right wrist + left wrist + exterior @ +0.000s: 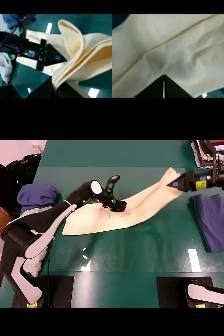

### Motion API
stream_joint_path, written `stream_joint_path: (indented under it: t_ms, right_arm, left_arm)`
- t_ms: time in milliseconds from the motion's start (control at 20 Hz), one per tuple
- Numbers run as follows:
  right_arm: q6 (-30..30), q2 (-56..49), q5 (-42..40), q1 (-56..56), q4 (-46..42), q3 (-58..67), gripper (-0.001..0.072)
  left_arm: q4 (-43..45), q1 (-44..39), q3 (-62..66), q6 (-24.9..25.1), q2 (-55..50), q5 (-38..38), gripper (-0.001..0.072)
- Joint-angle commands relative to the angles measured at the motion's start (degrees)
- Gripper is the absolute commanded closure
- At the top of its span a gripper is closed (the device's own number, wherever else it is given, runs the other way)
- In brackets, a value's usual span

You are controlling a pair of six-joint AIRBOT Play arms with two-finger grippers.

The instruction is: Fold the shirts.

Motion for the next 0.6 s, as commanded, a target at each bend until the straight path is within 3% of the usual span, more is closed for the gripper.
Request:
stream_joint_path:
  t_ms: [0, 350, 550]
  right_arm:
    - [1.8, 0.8, -0.6, 6.3, 0.8, 6.2, 0.0698]
    - [1.7, 0.8, -5.3, 14.2, 0.8, 9.1, 0.0697]
    - [0.5, 0.7, -9.3, 18.6, 0.8, 9.1, 0.0697]
  left_arm:
    - [-0.2, -1.1, 0.9, -0.4, -1.5, -0.9, 0.0681]
    - [0.2, -0.5, 0.9, -0.2, -1.6, -5.2, 0.0681]
    - [1.2, 4.4, 0.9, -0.4, 1.2, -10.1, 0.0681]
